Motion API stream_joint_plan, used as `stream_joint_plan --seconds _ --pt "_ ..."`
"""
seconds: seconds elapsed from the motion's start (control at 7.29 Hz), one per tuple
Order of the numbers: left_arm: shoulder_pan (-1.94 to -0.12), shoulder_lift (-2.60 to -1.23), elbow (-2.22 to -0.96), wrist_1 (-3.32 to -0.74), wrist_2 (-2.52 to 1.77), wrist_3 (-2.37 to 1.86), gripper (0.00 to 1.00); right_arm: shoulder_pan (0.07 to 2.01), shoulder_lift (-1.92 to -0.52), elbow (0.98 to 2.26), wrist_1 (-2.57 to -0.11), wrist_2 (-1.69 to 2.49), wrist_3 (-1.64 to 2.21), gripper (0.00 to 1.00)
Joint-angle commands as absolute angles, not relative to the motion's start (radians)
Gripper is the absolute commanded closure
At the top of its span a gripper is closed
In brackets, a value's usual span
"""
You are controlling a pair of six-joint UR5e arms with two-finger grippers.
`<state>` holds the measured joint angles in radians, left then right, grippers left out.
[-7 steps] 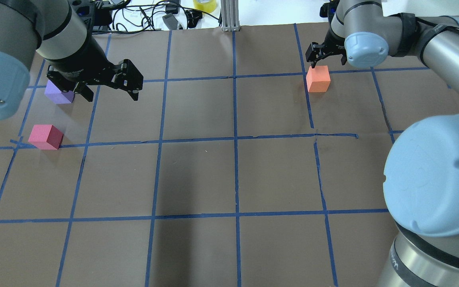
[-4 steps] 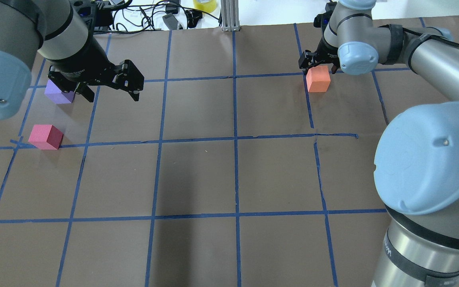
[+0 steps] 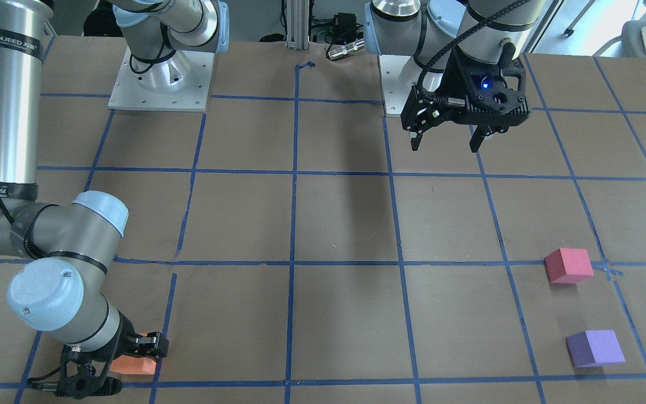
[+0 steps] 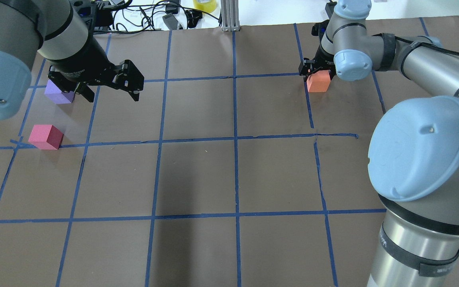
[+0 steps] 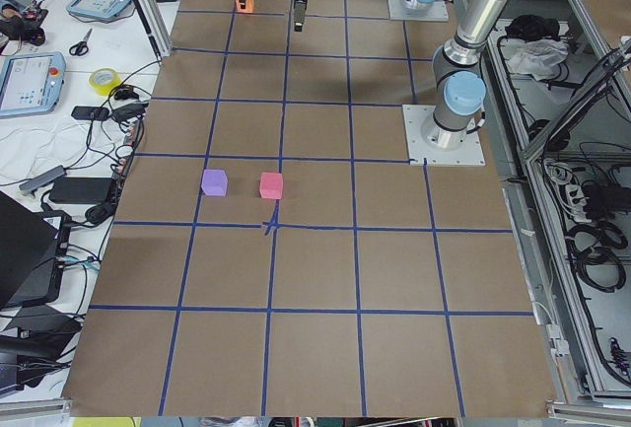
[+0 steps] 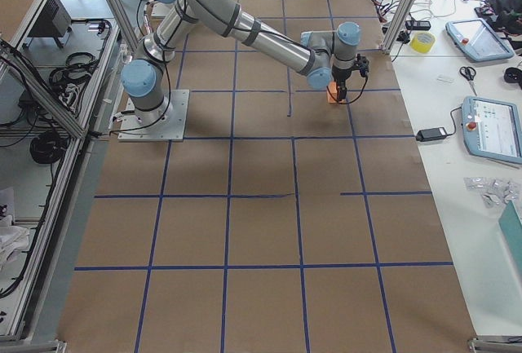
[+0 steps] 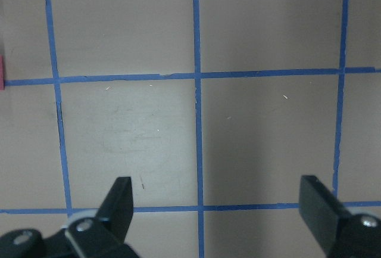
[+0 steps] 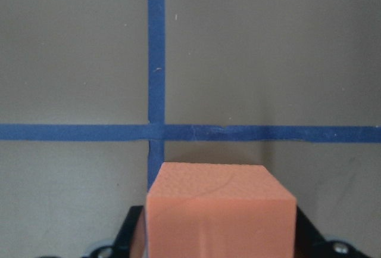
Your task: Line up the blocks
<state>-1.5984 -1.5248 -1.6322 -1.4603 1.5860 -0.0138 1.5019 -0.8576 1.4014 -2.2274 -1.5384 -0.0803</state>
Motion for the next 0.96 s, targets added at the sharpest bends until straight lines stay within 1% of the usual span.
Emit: stream_joint_plan --seconds 0.0,0.14,0.41,0.55,0.82 --pt "-1.598 -1.525 -1.632 -1.460 1.585 -0.014 0.00 1.502 -0.862 1.401 -2.227 -1.542 -0.078 1.00" --pt "-1.598 -1.523 -1.632 -1.460 1.585 -0.014 0.00 1.508 -0.873 1.393 -2.226 -1.543 -0.077 1.00" --pt "-1.598 -1.525 -1.632 -1.460 1.586 -0.014 0.00 1.575 -0.888 1.303 -2.139 -1.568 -0.034 1.00" --pt "-1.598 -1.525 -1.632 -1.460 1.585 -0.014 0.00 1.627 -0.887 1.261 -2.094 -1.566 0.068 1.00" --pt "-1.598 -1.525 -1.634 -1.459 1.586 -0.014 0.00 1.724 -0.882 1.246 -2.088 -1.565 0.204 1.00"
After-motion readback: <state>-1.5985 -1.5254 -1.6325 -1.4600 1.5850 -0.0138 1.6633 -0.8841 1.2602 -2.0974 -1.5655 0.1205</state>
